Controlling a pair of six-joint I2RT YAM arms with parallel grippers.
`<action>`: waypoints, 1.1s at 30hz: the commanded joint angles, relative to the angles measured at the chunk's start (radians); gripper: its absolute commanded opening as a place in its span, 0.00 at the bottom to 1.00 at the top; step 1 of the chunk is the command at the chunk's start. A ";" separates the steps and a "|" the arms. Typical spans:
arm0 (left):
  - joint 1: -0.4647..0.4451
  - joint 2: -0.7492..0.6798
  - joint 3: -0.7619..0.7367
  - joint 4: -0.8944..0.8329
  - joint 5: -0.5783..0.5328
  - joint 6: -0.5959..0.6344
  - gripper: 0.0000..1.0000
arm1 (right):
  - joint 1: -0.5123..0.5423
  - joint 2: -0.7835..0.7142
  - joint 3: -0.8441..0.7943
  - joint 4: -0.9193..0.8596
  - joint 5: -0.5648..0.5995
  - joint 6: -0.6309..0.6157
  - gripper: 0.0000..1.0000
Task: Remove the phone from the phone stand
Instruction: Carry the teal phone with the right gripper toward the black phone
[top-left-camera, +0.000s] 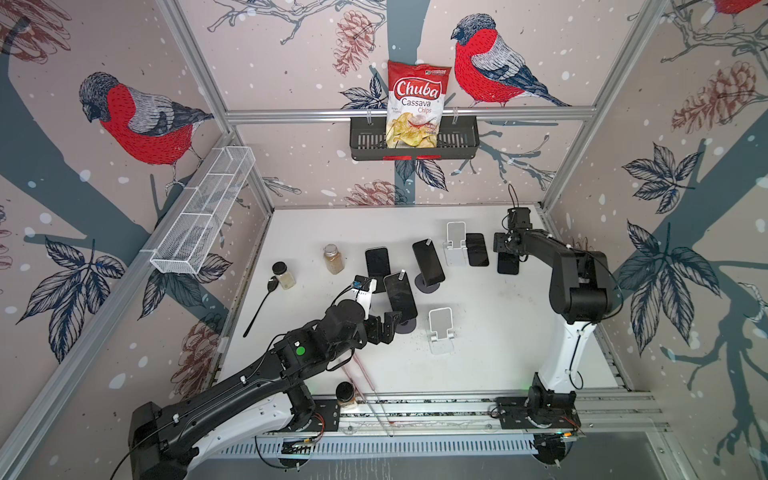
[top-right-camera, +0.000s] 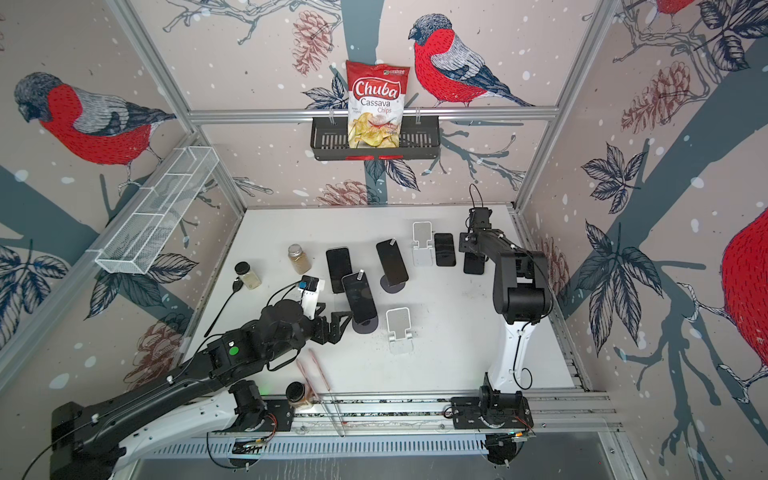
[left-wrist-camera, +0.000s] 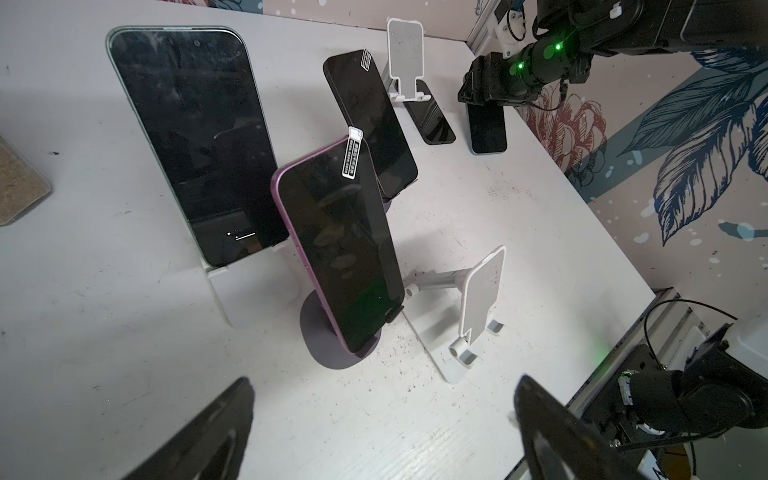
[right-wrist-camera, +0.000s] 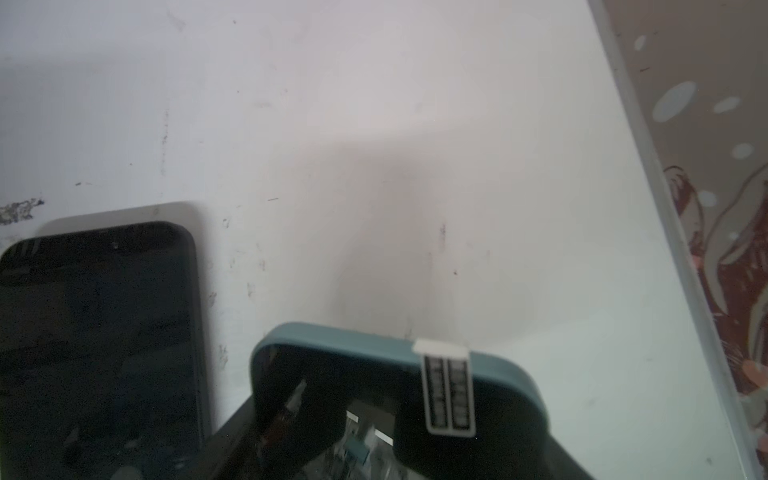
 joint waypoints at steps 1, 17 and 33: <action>-0.002 0.011 0.009 0.020 -0.014 -0.004 0.97 | -0.005 0.033 0.047 -0.006 -0.044 -0.029 0.69; -0.002 0.057 0.030 0.041 -0.012 -0.013 0.97 | -0.037 0.186 0.208 -0.060 -0.162 -0.095 0.71; -0.002 0.112 0.052 0.053 0.003 0.012 0.97 | -0.035 0.243 0.232 -0.052 -0.202 -0.041 0.72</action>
